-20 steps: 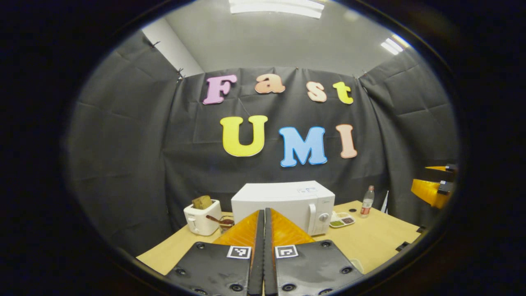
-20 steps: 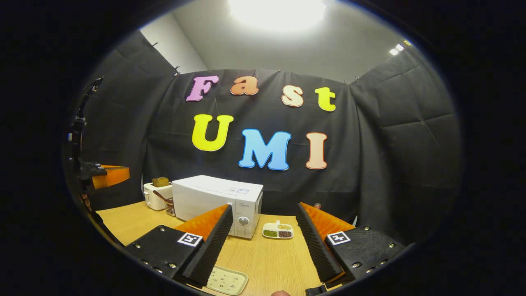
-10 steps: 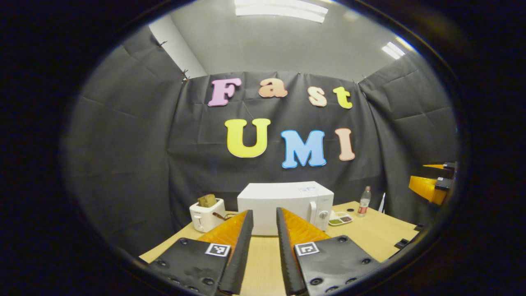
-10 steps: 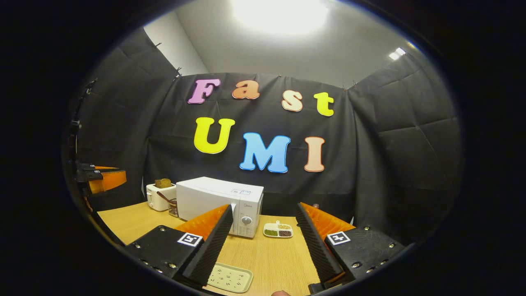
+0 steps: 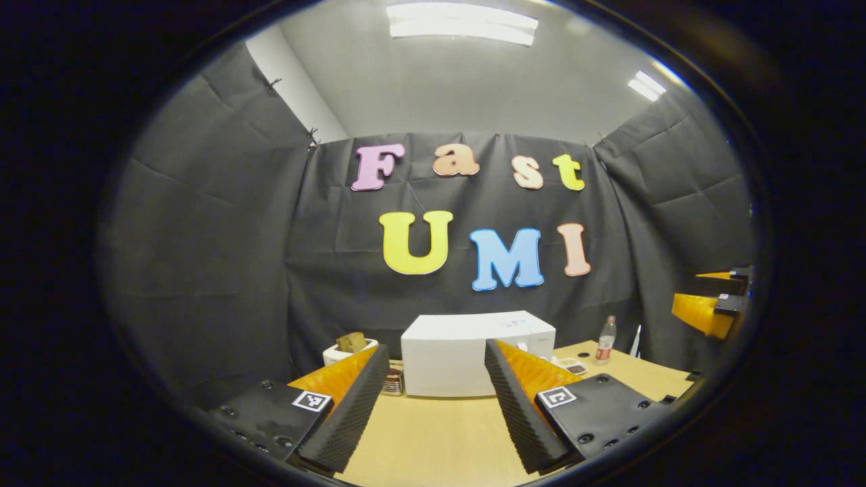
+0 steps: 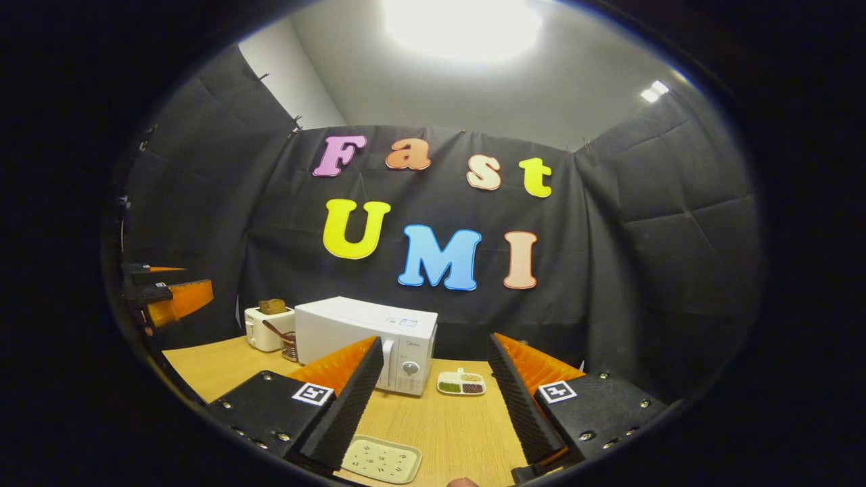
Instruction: Open the microwave oven with the left hand, put the food in, and close the microwave oven.
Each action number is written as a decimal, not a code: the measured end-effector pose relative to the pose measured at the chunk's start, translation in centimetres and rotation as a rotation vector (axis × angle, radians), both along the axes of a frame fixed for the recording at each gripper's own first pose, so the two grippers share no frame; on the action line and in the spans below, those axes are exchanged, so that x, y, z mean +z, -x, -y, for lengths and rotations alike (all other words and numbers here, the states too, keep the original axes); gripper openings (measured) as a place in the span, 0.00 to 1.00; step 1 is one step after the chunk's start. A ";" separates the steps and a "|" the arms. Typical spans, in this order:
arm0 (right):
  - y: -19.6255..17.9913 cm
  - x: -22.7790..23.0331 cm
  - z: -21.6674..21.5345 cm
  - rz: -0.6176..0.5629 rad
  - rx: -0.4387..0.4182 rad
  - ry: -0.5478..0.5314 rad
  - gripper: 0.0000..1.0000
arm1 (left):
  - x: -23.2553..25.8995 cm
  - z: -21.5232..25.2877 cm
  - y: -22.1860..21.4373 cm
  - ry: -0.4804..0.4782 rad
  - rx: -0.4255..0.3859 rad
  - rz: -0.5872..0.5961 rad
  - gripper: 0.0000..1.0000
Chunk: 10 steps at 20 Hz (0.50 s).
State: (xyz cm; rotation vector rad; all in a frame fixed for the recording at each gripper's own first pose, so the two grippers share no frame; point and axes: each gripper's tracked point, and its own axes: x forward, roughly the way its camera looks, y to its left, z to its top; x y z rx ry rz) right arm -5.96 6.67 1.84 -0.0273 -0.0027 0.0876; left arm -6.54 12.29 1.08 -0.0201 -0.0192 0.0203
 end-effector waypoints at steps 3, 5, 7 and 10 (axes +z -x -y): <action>0.1 1.0 -0.2 0.023 0.010 -0.010 0.94 | 0.4 -0.3 0.0 -0.008 0.012 0.005 0.96; -0.1 1.7 -0.4 0.042 0.020 -0.004 0.94 | 0.8 -0.3 0.2 -0.007 0.016 0.018 0.95; -0.2 1.9 -0.4 0.051 0.020 0.003 0.94 | 0.8 -0.1 0.2 -0.004 0.013 0.023 0.95; -0.3 2.2 -0.6 0.054 0.014 -0.018 0.94 | 0.7 -0.1 0.3 -0.005 0.007 0.019 0.96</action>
